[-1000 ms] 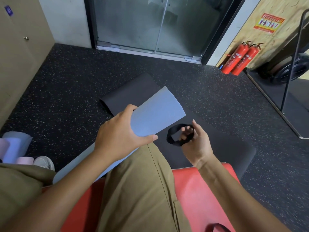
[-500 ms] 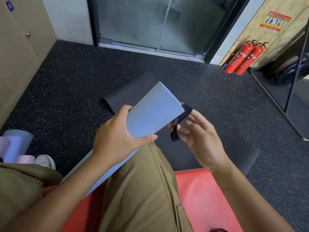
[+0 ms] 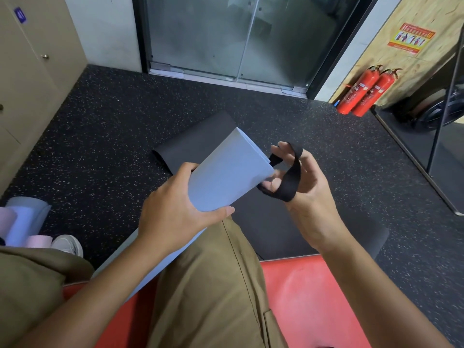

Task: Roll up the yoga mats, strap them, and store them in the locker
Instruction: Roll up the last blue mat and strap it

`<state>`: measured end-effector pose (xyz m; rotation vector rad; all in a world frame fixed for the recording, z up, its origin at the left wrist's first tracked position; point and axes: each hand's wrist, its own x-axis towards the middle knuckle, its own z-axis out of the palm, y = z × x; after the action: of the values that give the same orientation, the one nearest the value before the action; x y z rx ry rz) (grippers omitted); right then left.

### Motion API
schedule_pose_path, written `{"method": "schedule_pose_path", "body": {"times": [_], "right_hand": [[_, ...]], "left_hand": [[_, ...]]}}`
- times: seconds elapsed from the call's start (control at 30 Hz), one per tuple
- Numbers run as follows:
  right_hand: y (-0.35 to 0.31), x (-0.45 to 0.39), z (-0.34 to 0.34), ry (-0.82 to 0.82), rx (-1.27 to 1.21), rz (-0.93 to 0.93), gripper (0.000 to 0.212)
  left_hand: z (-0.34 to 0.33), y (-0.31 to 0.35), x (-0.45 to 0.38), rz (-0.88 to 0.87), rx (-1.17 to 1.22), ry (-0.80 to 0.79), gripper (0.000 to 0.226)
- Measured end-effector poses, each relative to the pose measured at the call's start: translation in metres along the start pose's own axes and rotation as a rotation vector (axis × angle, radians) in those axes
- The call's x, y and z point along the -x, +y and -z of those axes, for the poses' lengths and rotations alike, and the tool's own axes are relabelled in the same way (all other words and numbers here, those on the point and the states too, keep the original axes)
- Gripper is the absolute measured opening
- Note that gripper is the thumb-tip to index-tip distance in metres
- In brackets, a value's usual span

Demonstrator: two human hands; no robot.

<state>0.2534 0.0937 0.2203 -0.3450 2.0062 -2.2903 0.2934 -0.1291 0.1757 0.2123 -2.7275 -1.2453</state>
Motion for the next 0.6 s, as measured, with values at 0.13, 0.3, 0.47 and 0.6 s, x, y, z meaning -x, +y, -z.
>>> {"method": "schedule_pose_path", "body": {"times": [0.13,0.3,0.47,0.6], "right_hand": [[-0.012,-0.004,0.004,-0.106,0.106,-0.052,0.067],[-0.034,-0.012,0.003,-0.266,0.311,-0.092,0.083],[-0.066,-0.019,-0.017,-0.477,0.575,-0.07,0.09],[-0.092,-0.024,-0.045,-0.6,0.764,-0.022,0.091]], "left_hand": [[-0.001,-0.003,0.002,-0.017,0.012,0.024,0.079],[0.0,-0.004,0.004,-0.04,0.029,0.039,0.08],[0.007,-0.01,0.012,-0.058,0.112,0.059,0.077],[0.017,-0.013,0.025,-0.098,0.183,0.094,0.073]]}}
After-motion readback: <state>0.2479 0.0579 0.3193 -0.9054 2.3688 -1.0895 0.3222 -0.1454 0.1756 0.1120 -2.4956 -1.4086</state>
